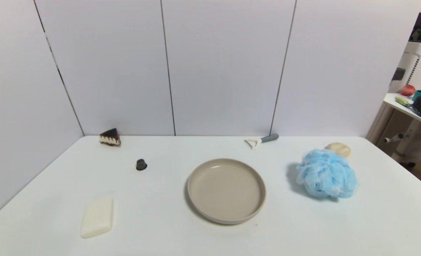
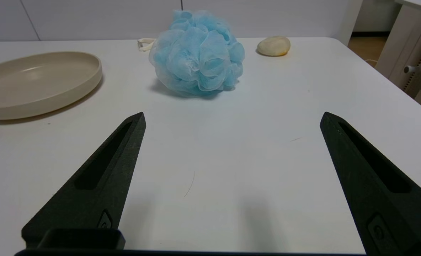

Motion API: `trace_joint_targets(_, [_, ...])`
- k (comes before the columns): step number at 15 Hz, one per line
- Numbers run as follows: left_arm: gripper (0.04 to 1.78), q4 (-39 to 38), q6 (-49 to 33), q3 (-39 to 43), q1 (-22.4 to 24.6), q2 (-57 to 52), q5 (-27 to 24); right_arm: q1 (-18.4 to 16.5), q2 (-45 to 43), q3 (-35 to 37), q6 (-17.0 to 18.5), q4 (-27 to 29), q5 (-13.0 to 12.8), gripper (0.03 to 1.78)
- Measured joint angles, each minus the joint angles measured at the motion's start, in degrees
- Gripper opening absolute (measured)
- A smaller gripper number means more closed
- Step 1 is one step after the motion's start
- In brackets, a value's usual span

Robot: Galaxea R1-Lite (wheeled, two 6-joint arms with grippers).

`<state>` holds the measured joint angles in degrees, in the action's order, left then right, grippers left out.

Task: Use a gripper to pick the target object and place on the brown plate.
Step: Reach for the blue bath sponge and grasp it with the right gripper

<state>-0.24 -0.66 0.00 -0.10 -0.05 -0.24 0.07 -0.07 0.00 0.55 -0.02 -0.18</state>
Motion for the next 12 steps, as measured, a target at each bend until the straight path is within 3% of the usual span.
trace_joint_targets(6, [1.69,0.00,-0.02,0.00,0.00,0.00,0.00,0.13,4.39,-2.30,-1.65,-0.16,0.48,1.69])
trace_joint_targets(9, [1.69,0.00,0.00,0.00,0.00,0.00,-0.02,0.37,18.01,-11.22,-3.11,0.02,2.11,1.69])
trace_joint_targets(12, [1.69,0.02,-0.02,0.00,0.00,0.00,0.00,1.02,35.93,-26.26,-5.39,1.28,3.38,1.69])
